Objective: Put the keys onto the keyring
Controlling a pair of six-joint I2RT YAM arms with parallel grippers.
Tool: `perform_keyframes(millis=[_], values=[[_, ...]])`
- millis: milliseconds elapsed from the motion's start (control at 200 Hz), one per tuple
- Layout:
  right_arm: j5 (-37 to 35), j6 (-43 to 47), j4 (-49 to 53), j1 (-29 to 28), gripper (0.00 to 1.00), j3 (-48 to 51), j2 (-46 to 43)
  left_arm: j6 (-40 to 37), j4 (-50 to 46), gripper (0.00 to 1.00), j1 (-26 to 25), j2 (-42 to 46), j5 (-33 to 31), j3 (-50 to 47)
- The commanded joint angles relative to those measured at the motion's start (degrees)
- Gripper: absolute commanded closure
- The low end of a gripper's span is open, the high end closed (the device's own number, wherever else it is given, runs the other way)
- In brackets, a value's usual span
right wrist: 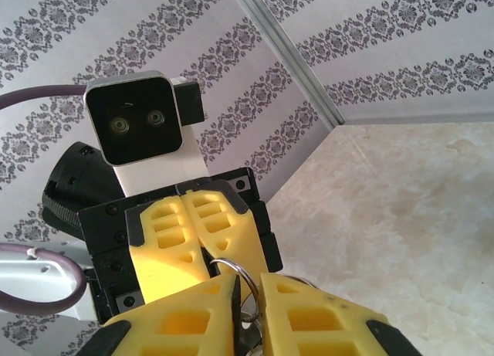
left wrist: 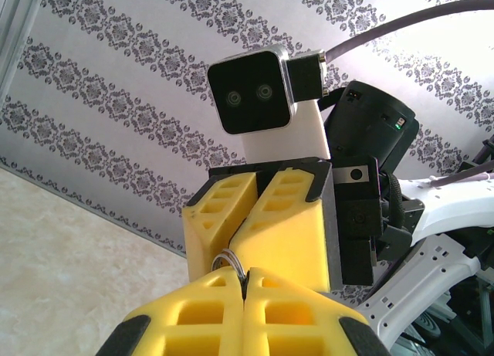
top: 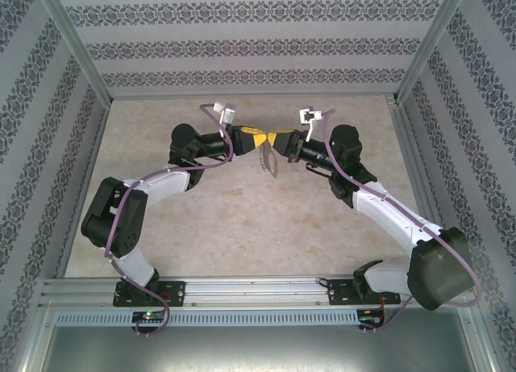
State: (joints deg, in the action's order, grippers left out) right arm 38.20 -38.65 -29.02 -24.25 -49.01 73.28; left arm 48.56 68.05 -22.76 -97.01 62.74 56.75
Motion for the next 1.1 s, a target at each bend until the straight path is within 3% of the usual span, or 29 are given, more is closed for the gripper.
perform_keyframes(millis=[0,110,370,450,639,1099], values=[[6.77,0.95,-1.69,-2.1,0.88,-1.26,-0.15,0.58,3.14,1.0,-0.89,1.26,0.46,0.07],[7.51,0.77,-2.49,-2.01,1.0,-0.91,-0.39,0.49,3.05,1.0,-0.93,1.26,0.45,0.04],[6.96,0.98,-2.22,-1.13,1.0,0.07,-1.33,0.36,3.22,1.0,-0.9,1.31,0.45,-0.14],[6.03,0.5,-2.09,-0.08,0.83,0.71,-1.79,1.0,4.15,1.0,-0.9,1.23,0.62,0.0],[6.93,-1.85,-4.65,1.66,0.77,1.05,-1.39,5.31,9.87,1.0,-0.9,-0.48,1.15,0.42],[7.84,-4.14,-7.56,2.17,0.81,0.51,0.11,5.61,9.95,1.0,-0.93,-0.33,1.15,0.23]])
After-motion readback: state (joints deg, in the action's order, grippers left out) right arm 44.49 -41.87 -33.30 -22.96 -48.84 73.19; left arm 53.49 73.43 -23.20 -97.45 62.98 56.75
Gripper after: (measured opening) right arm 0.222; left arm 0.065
